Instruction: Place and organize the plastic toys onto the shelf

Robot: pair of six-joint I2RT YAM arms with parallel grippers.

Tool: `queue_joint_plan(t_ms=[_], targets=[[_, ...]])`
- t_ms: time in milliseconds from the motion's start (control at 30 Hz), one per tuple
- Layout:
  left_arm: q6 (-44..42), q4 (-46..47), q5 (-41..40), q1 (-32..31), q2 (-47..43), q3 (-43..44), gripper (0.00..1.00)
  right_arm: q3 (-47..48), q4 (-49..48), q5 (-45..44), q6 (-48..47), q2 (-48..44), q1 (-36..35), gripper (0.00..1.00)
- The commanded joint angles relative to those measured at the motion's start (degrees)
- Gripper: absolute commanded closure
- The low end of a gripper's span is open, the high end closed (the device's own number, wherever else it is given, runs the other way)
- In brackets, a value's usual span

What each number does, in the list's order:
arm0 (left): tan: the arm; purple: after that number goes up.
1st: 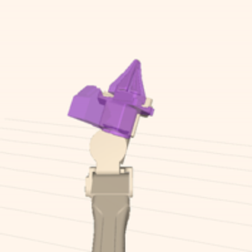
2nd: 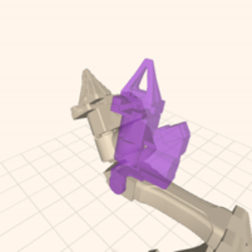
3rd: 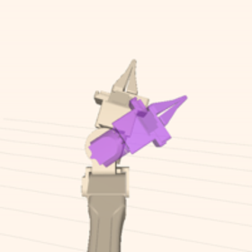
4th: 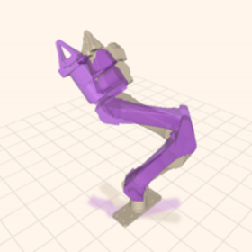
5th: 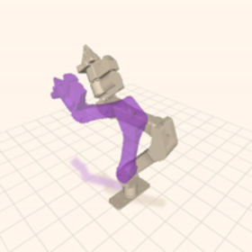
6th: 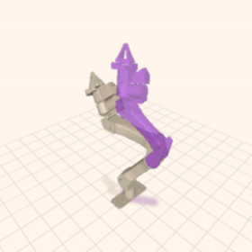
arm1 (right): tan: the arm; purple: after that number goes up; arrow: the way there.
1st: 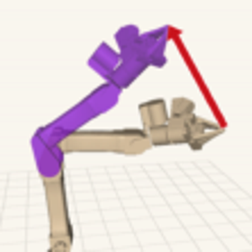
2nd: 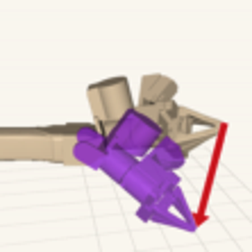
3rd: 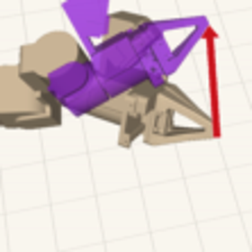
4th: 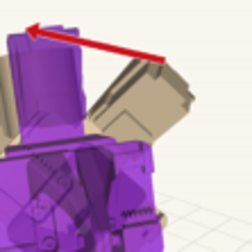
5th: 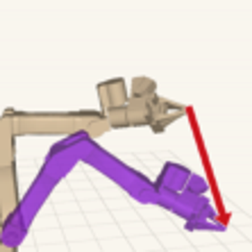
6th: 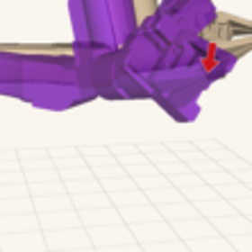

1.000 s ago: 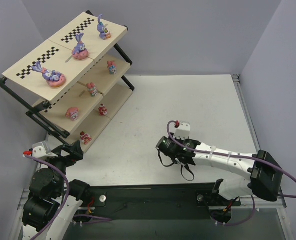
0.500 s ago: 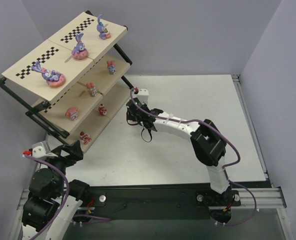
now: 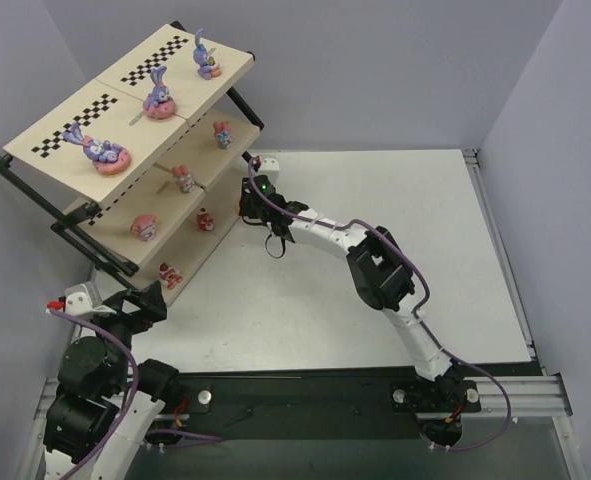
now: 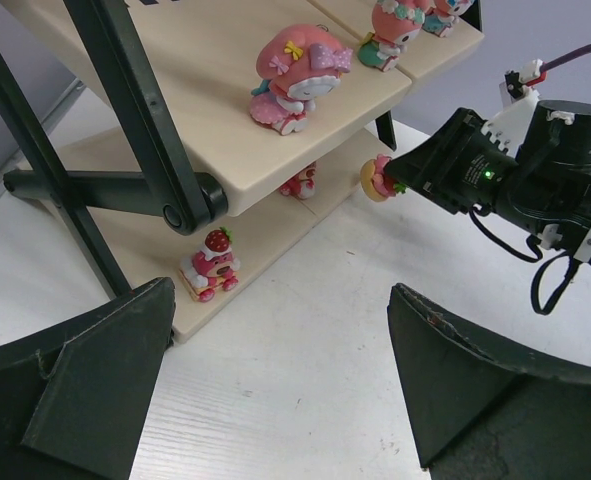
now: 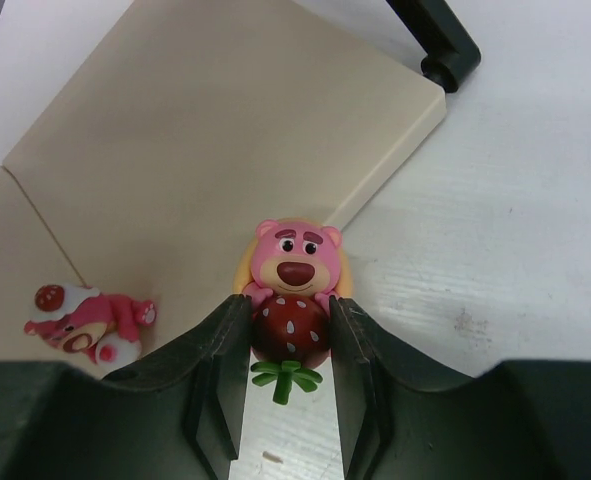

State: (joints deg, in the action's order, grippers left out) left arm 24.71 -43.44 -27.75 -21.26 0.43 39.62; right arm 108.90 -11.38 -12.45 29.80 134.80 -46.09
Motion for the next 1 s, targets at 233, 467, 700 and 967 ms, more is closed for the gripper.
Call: queue_joint_plan(t_ms=[233, 467, 700, 967], targets=[[-1.15, 1.96, 0.94, 0.51, -7.11, 0.73, 0.03, 4.74, -11.82, 1.9, -3.7, 2.48, 0.21, 1.0], [-1.15, 2.13, 0.94, 0.51, -7.19, 0.64, 0.03, 12.21, -7.79, 0.85, -5.72, 6.52, -0.58, 1.0], [-1.24, 2.22, 1.12, 0.51, -7.11, 0.55, 0.03, 15.72, -5.5, -2.84, -4.41, 8.98, -1.2, 1.0], [-1.16, 1.96, 1.12, 0.6, -7.19, 0.64, 0.03, 20.21, -2.25, -6.8, -4.84, 11.71, -1.46, 1.0]])
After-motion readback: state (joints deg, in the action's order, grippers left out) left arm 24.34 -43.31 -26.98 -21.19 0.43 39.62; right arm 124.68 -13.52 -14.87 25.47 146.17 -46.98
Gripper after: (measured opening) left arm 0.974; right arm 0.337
